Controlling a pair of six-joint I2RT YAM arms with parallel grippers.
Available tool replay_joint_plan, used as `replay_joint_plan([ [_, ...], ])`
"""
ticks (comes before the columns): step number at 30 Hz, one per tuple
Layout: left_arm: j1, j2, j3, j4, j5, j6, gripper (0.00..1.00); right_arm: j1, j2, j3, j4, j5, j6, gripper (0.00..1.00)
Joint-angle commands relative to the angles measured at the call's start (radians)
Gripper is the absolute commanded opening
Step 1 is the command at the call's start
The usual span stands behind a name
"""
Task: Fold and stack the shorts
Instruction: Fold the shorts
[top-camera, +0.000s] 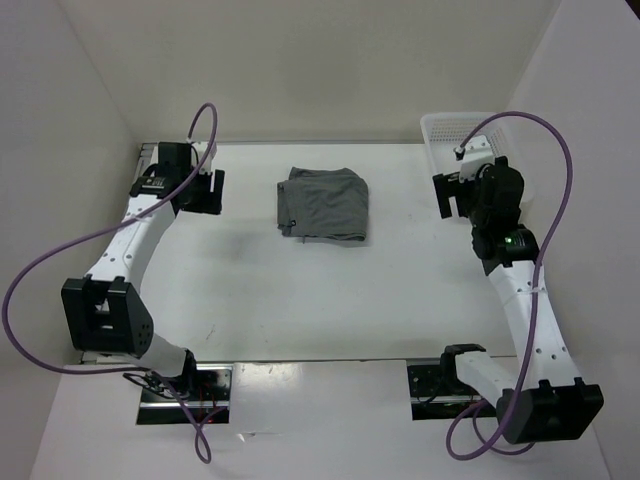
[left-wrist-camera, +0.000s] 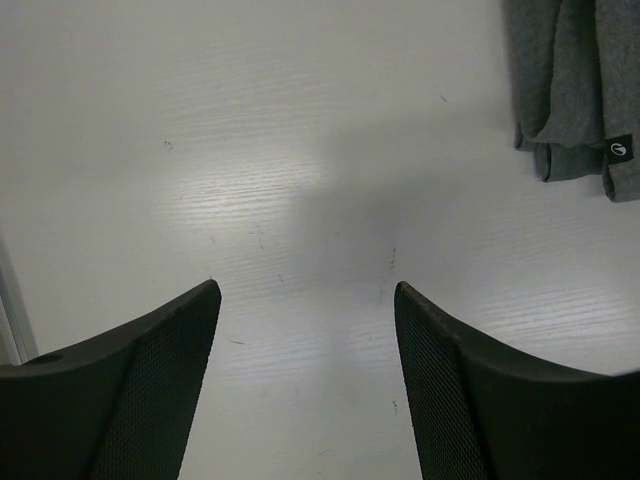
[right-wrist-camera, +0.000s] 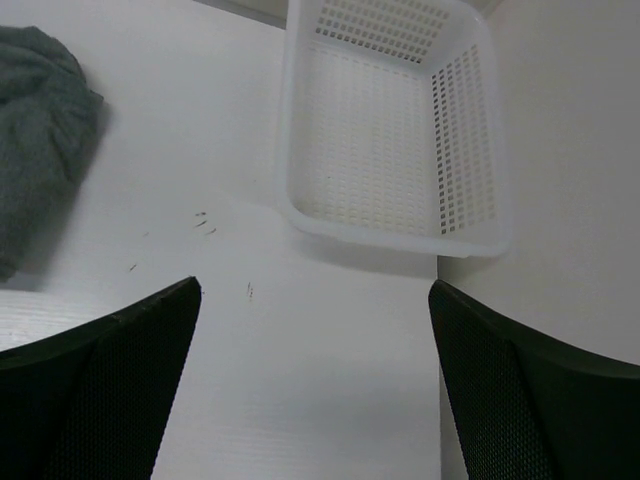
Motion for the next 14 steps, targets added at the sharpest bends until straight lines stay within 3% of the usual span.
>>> replay_joint_plan([
  [1,0.002,-0.052,-0.019,0.028,-0.001,0.004,0.78,-0.005,-0.029,-0.022,0.044,0.062,0.131,0.99],
  [7,0.002,-0.081,-0.039,0.038,-0.001,0.004,0.8,-0.005,-0.061,-0.056,0.071,0.102,0.131,0.99],
  [14,0.002,-0.11,-0.077,0.047,-0.021,0.004,0.82,-0.005,-0.071,-0.067,0.071,0.021,0.126,0.99],
])
